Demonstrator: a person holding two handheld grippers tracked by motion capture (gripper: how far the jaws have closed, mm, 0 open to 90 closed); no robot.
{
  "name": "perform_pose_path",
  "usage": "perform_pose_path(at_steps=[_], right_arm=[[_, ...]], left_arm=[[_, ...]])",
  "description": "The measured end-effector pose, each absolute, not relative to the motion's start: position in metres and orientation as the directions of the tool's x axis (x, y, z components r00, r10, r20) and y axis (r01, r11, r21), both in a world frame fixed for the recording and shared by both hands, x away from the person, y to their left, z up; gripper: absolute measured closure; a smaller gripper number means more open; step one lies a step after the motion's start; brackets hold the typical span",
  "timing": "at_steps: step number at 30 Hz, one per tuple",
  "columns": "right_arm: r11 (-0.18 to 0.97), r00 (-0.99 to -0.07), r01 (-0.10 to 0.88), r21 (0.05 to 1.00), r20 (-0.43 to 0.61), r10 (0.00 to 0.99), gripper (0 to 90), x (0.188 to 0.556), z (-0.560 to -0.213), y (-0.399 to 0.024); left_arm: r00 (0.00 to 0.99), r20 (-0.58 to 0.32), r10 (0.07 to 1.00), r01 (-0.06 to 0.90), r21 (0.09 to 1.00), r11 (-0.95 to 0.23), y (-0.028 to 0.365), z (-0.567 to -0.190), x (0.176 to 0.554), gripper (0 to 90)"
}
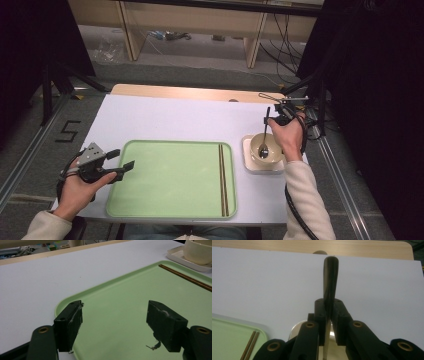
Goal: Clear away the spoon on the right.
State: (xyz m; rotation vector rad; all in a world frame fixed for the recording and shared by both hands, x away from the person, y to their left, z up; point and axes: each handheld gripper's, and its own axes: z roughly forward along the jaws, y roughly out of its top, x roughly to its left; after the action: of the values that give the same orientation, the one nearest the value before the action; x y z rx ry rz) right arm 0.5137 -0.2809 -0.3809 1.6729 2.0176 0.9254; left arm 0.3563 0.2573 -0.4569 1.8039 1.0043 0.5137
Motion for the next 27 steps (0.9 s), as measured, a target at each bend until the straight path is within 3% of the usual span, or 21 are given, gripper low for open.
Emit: perform_pose_path(at_steps=[27], right_arm=[[0.086, -0.253, 0.693, 0.716, 0.129, 0.959, 84.0, 0.507, -0.365, -0.278]], left_arm=[[0.572, -0.091, 0.815, 0.406, 0.895, -0.186, 0.258, -0.457, 0.356, 28.9]])
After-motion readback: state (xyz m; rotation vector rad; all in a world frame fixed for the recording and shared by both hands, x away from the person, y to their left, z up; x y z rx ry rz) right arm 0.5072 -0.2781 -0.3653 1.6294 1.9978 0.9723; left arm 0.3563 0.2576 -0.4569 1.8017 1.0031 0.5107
